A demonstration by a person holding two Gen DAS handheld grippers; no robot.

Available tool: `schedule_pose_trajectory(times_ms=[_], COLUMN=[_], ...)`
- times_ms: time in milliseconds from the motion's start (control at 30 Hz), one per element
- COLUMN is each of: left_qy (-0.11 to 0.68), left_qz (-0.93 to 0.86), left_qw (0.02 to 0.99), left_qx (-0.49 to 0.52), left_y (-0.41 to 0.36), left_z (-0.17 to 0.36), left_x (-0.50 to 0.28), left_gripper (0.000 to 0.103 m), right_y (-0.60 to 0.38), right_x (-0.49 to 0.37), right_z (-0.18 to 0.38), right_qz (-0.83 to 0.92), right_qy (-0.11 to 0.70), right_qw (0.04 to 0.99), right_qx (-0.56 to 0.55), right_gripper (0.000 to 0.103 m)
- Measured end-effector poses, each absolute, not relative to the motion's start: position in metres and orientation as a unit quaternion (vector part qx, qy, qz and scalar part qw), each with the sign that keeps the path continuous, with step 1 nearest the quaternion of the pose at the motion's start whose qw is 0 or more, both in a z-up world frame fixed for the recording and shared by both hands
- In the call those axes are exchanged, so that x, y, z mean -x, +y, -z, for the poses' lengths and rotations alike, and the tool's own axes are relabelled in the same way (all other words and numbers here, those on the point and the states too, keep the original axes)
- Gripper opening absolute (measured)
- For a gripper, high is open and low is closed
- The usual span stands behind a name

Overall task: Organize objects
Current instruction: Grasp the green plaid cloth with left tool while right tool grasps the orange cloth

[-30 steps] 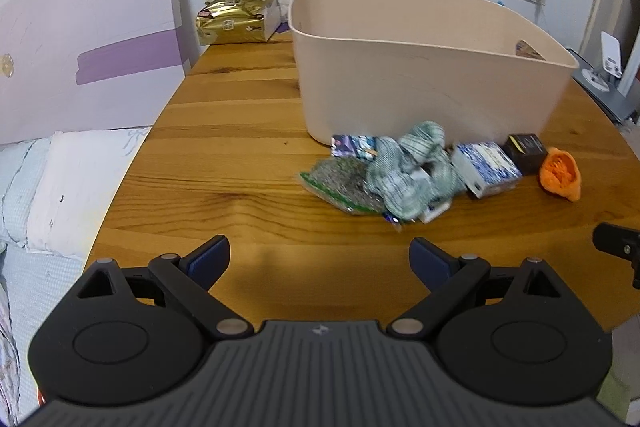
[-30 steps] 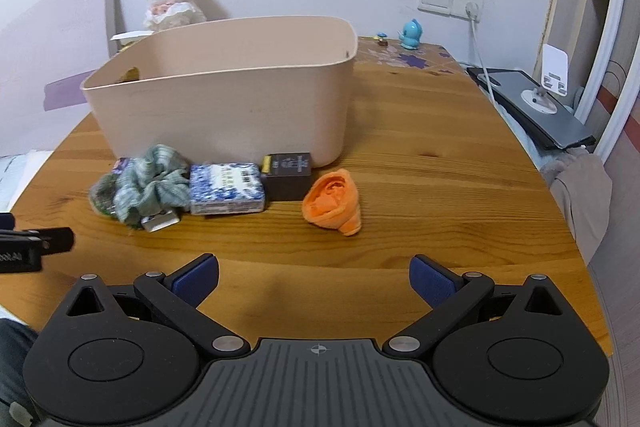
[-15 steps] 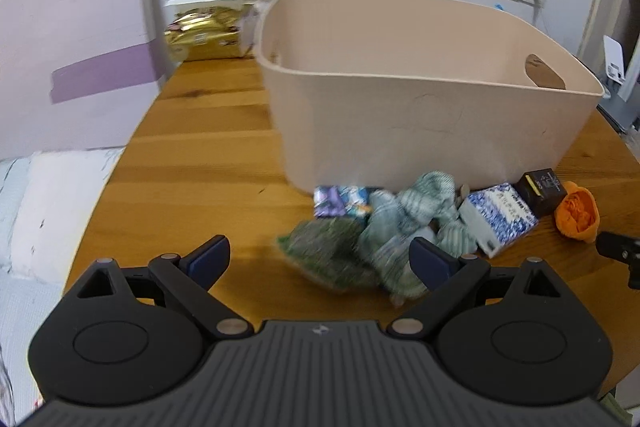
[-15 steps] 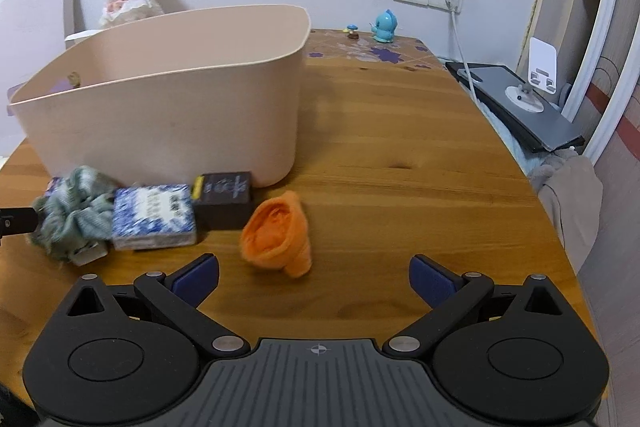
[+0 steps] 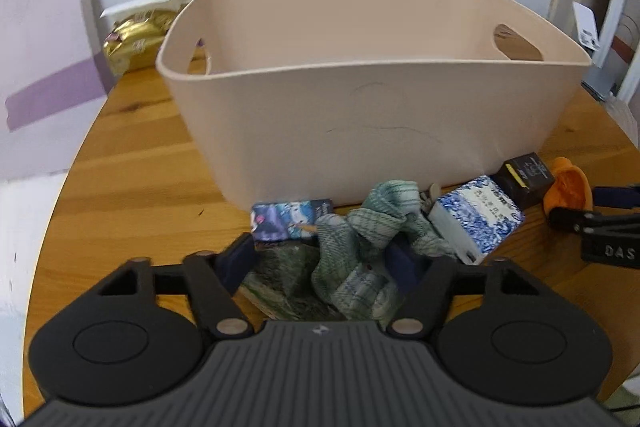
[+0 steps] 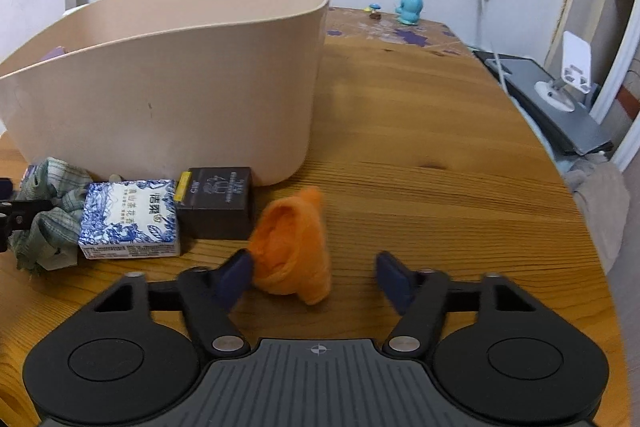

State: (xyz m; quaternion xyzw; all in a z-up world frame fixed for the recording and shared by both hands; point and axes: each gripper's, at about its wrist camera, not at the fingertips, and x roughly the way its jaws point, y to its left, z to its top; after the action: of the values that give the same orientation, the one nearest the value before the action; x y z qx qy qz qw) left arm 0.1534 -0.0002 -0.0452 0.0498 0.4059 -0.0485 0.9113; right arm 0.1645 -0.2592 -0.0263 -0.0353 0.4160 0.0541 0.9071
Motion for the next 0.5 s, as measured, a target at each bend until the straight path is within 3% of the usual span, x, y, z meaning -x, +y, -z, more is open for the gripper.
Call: schedule_pose_trajectory(times_ms=[100, 167, 200, 500], left_qy=[0.393, 0.387, 0.388, 0.384], left_qz=[0.055, 0.064, 0.072, 0.078], left_qw=[0.916, 0.917, 0.916, 0.919], left_qx=[-0.064, -0.067, -0.064, -0.048], left_y=[-0.005, -0.007, -0.008, -0.003], left_z=[0.043, 0.041, 0.040, 0.030], left_x=[-0.152, -0.151, -0.150, -0.132], left_gripper=[0.049, 0.028, 0.022, 0.015], right_y=[-0.256, -0.254, -0.253, -0.256], right_x=[-0.164, -0.162, -0.161, -0.141], right_z=[0.027, 0.026, 0.026, 0.014], right_qz=[-0.064, -0.068, -0.069, -0.073], right_qy=[0.408, 0.407, 0.406, 0.398], right_qw=[0.910, 0.910, 0.910, 0.914], right_qx=[0.032, 0.034, 0.036, 0.027], right_gripper=[0.036, 0.023, 0.017, 0.013])
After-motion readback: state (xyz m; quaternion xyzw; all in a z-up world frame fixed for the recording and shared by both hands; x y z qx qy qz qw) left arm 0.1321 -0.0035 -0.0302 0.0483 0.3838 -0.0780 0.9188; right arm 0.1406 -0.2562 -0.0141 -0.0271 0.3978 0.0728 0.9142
